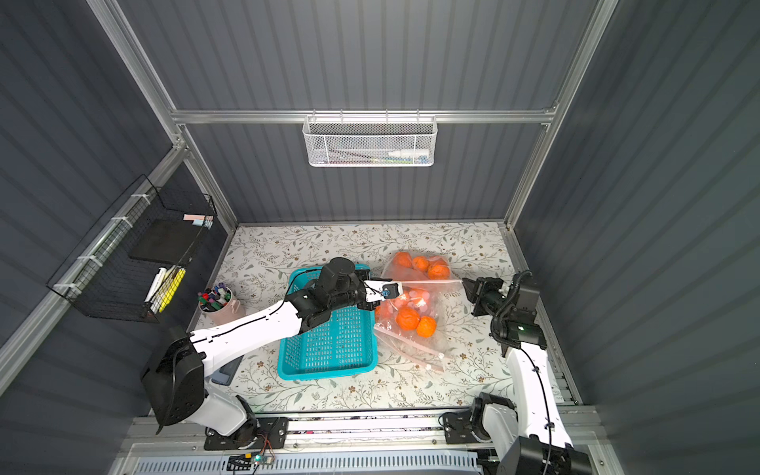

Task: Open the zip-top bag and take out the orange
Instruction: Unzip the zipper on the zipper food storage bag, then pick up the zipper food storage bag.

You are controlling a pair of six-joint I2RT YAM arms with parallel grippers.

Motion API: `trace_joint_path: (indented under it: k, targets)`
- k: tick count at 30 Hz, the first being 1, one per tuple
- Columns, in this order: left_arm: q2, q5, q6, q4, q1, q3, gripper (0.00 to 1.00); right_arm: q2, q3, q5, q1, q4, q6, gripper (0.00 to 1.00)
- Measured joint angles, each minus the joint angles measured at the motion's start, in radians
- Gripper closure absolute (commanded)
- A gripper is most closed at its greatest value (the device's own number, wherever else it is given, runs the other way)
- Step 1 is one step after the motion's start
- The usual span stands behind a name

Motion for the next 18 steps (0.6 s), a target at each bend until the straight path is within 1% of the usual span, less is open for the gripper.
trace_joint_path:
  k: [1, 2, 4, 5, 7, 10, 14, 18]
  targets:
    - [0.0, 0.0, -0.002, 0.0, 0.001, 0.0, 0.68, 0.0, 0.0, -0.002, -0.001, 0.0, 0.0, 1.0]
    - [0.0, -0.002, -0.006, -0.003, 0.003, 0.0, 0.5, 0.0, 0.0, 0.005, -0.003, 0.001, -0.004, 1.0]
    - [0.001, 0.0, -0.014, -0.024, 0.015, 0.008, 0.28, 0.004, 0.002, 0.018, -0.019, 0.0, -0.016, 1.0]
    - [0.003, 0.005, -0.019, -0.036, 0.021, 0.017, 0.22, 0.01, 0.006, 0.02, -0.027, -0.002, -0.026, 1.0]
    - [0.01, 0.026, -0.031, -0.064, 0.029, 0.051, 0.16, 0.025, 0.028, 0.016, -0.031, -0.017, -0.053, 0.99]
    - [0.032, 0.072, -0.039, -0.098, 0.036, 0.152, 0.16, 0.042, 0.069, -0.005, -0.031, -0.054, -0.112, 0.99]
    - [0.069, 0.138, -0.066, -0.098, 0.035, 0.301, 0.18, 0.045, 0.073, -0.042, -0.031, -0.068, -0.16, 0.99]
    - [0.137, 0.185, -0.089, -0.087, 0.025, 0.395, 0.21, 0.044, 0.051, -0.062, -0.031, -0.078, -0.174, 0.99]
